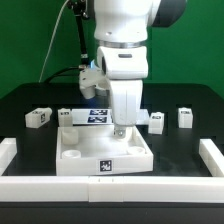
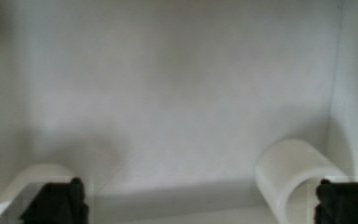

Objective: Assemble one leg

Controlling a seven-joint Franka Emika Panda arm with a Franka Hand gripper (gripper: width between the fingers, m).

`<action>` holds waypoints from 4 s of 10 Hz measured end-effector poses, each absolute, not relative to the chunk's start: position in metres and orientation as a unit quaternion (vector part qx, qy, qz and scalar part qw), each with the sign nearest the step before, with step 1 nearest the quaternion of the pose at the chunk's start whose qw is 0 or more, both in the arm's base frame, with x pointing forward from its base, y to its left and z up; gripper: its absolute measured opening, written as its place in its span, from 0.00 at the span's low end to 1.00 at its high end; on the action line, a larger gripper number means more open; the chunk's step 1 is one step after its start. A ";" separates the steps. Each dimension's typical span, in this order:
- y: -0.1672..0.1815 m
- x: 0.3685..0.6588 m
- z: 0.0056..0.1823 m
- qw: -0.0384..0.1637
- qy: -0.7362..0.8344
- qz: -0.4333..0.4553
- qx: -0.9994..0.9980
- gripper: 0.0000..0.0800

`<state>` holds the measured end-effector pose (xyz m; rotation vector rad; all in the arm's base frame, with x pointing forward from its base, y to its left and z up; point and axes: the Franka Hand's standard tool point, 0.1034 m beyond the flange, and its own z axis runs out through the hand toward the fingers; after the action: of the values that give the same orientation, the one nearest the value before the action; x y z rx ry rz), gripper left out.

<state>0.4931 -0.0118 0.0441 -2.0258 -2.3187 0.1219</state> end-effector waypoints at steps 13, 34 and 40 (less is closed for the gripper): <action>-0.034 0.450 0.011 0.059 -0.756 0.050 -0.650 0.59; 0.081 0.503 0.017 0.044 -0.709 0.020 -0.704 0.09; 0.081 0.504 0.014 0.051 -0.700 0.030 -0.712 0.20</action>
Offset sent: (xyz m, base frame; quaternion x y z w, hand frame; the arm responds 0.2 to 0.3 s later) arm -0.0273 -0.0075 -0.0020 -0.0078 0.0137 -0.0434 0.9989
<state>0.5036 0.0811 0.0144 -2.1664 -2.1305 0.0901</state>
